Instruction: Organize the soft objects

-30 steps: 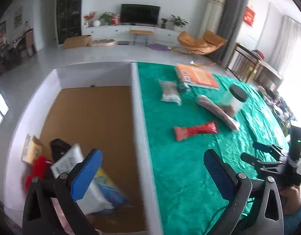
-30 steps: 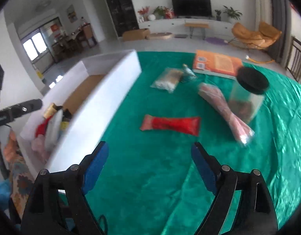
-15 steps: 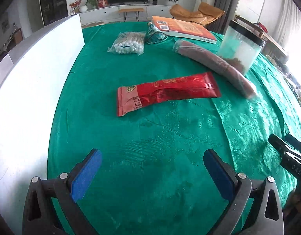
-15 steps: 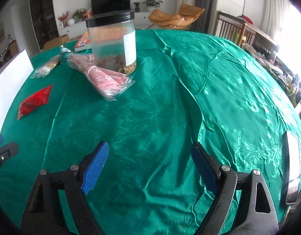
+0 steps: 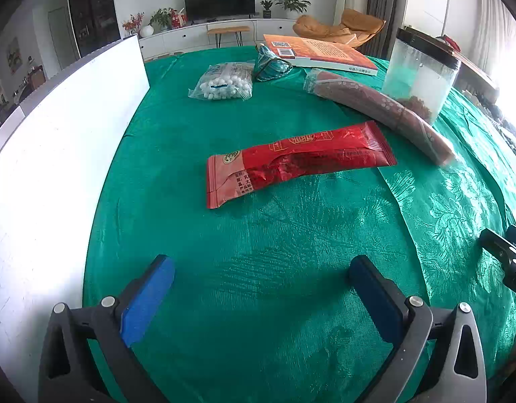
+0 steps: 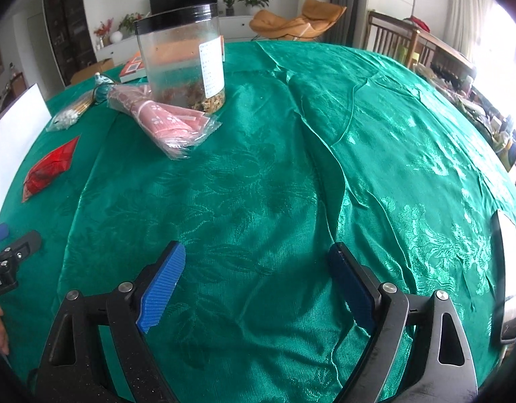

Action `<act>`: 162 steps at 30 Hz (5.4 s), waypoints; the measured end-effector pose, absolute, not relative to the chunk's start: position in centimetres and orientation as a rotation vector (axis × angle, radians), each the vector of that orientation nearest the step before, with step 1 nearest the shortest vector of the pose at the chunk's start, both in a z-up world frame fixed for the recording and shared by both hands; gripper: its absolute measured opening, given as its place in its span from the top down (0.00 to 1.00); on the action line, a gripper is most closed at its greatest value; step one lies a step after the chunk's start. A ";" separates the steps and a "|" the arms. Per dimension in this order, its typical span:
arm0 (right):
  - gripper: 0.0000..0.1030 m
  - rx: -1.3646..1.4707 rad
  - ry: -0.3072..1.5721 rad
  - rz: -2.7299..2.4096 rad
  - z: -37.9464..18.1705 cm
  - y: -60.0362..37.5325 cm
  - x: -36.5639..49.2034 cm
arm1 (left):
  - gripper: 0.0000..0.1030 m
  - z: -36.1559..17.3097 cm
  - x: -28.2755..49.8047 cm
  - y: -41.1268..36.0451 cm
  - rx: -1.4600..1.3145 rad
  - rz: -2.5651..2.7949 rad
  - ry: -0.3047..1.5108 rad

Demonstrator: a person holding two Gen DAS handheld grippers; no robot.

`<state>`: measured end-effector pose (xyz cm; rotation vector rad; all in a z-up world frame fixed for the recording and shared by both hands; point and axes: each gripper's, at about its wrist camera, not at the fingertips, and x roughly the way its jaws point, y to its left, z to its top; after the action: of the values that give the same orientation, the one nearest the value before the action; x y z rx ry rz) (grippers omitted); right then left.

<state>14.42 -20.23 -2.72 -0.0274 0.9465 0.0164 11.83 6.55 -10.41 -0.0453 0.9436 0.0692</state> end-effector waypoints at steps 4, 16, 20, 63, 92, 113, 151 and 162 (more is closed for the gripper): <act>0.13 -0.028 0.946 0.016 -2.7 -20.3 14.4 | 0.00 -10.4 11.8 6.5 -0.045 0.069 0.944; 0.12 -0.027 0.949 0.030 -2.7 -20.2 14.5 | 0.00 -10.6 11.4 7.2 -0.035 0.051 0.946; 0.13 -0.023 0.858 0.158 -0.2 -18.8 16.2 | 0.00 -10.7 11.7 7.2 -0.035 0.051 0.946; 0.27 0.318 0.811 0.055 2.1 -25.9 24.3 | 0.00 -10.8 11.8 7.1 -0.036 0.052 0.946; 0.17 -0.018 0.943 0.012 -2.8 -22.0 15.7 | 0.00 -10.8 11.7 7.1 -0.037 0.051 0.946; 0.17 -0.018 0.943 0.012 -2.7 -22.0 15.7 | 0.00 -10.8 11.8 7.1 -0.037 0.051 0.945; 0.15 -0.018 0.944 0.014 -2.8 -21.8 15.7 | 0.00 -10.8 11.7 7.1 -0.038 0.051 0.945; 0.15 -0.018 0.944 0.015 -2.7 -21.9 15.7 | 0.00 -10.3 13.2 6.9 0.009 0.026 1.052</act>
<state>15.67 -21.87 -2.74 -0.0180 0.9440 0.0145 13.17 6.88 -10.29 0.0089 1.0517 0.0262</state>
